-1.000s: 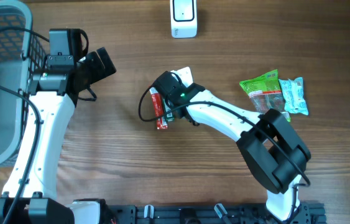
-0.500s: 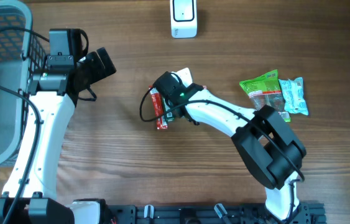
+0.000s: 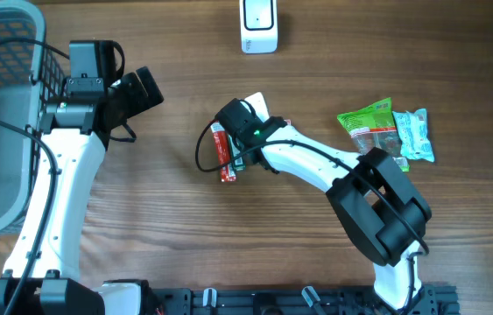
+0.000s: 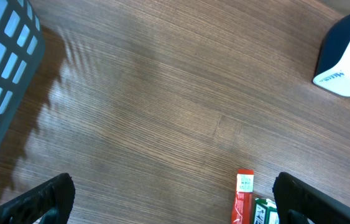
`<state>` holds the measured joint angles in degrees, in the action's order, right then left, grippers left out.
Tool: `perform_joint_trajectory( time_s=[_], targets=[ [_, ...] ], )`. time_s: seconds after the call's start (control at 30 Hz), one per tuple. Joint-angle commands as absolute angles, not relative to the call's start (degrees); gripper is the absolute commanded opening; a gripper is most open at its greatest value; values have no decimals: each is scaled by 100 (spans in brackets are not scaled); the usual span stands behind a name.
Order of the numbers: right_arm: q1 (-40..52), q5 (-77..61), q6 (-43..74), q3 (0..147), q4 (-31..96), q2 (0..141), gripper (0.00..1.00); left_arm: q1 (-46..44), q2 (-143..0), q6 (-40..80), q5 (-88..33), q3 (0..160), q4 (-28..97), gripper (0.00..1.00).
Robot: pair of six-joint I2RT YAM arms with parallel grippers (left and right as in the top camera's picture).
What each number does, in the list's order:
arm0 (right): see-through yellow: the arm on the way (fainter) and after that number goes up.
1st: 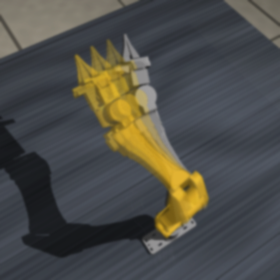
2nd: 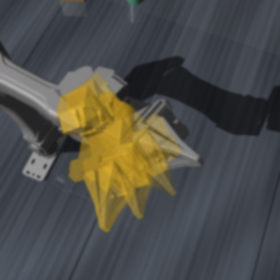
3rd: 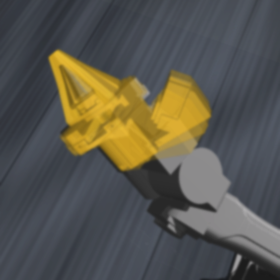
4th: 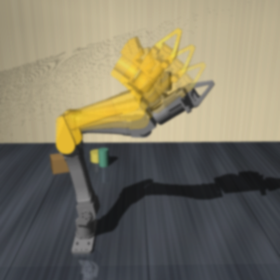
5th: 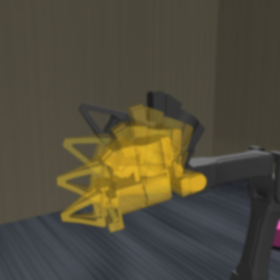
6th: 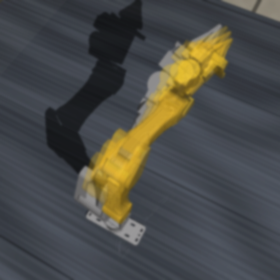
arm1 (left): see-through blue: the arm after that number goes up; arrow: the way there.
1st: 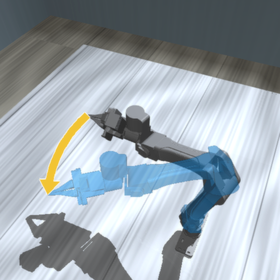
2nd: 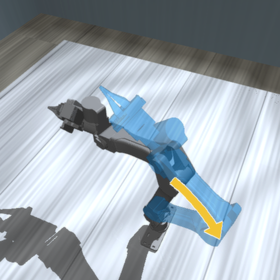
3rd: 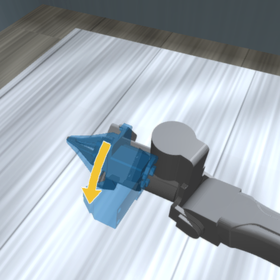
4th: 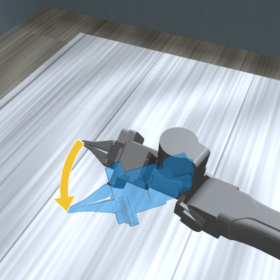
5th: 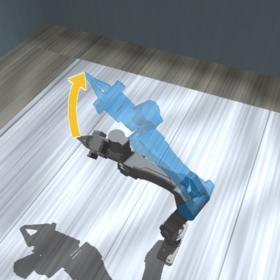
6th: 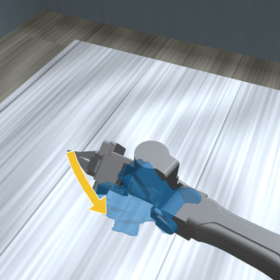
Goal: Scan the item barcode
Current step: 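Lower the right gripper and grasp the orange Kleenex tissue pack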
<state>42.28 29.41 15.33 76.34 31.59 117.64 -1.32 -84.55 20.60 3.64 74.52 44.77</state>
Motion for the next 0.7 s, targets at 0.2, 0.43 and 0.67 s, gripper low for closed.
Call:
perform_joint_trajectory(
  time_s=[0.2,0.43,0.67],
  targets=[
    [4209,3085,1205,7717,3046,11677,42,-99,-8482,1990,438,7489,4469,100],
    [4202,3089,1267,7393,2980,11679,37,-99,-8482,1990,438,7489,4471,100],
    [4060,3085,1662,7159,2930,11677,36,-99,-8482,1990,438,7491,4471,100]
  ],
)
